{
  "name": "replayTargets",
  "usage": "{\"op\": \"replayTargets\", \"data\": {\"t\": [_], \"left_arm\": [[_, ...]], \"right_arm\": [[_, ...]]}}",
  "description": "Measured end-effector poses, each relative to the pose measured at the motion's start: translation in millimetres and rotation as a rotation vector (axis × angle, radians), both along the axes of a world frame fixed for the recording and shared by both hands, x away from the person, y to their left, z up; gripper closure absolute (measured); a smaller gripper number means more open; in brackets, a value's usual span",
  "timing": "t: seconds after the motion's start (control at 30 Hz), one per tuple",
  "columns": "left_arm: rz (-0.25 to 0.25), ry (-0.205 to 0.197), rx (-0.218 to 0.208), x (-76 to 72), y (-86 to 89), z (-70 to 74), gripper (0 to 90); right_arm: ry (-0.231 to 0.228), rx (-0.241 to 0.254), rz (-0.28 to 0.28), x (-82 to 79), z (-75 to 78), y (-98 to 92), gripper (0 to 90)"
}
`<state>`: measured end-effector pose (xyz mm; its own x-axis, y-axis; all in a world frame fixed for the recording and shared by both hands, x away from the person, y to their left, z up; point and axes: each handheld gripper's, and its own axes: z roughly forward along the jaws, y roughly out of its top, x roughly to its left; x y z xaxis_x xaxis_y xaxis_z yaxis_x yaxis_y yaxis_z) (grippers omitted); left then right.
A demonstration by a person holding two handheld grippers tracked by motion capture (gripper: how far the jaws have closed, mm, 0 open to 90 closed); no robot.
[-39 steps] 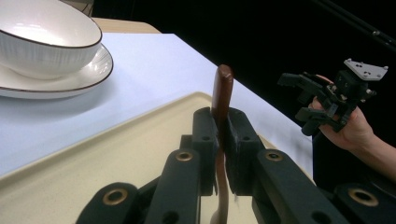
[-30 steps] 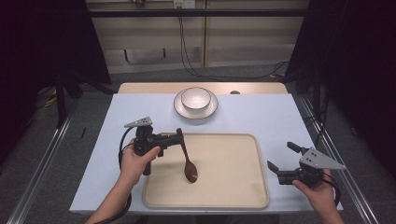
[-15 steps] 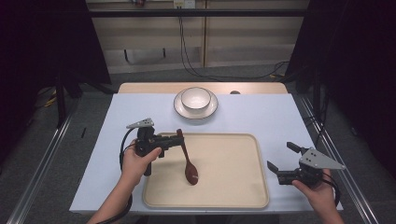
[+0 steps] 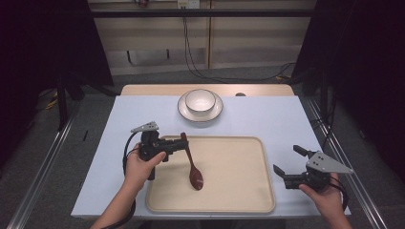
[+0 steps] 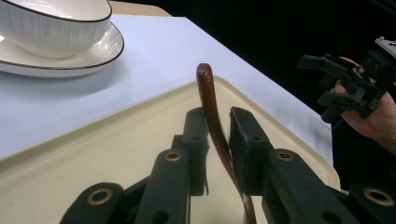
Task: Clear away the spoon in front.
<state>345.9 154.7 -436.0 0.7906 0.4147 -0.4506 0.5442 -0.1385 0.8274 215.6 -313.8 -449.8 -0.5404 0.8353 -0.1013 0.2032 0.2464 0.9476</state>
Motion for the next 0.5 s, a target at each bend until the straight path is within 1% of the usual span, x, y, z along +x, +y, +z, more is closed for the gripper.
{"op": "replayTargets", "data": {"t": [0.2, 0.37, 0.5], "left_arm": [[0.006, 0.001, 0.012, -0.2, 0.3, -2.9, 75.1], [0.009, 0.007, 0.011, -0.1, -0.1, -4.3, 74.1], [0.015, 0.001, 0.018, 0.1, -0.6, -4.6, 72.8]], "right_arm": [[0.007, 0.004, 0.000, -0.4, 0.1, 0.7, 2.1], [0.006, 0.002, -0.002, -0.3, -0.1, 1.0, 2.1], [0.006, 0.003, -0.001, -0.2, 0.0, 0.9, 2.1]]}}
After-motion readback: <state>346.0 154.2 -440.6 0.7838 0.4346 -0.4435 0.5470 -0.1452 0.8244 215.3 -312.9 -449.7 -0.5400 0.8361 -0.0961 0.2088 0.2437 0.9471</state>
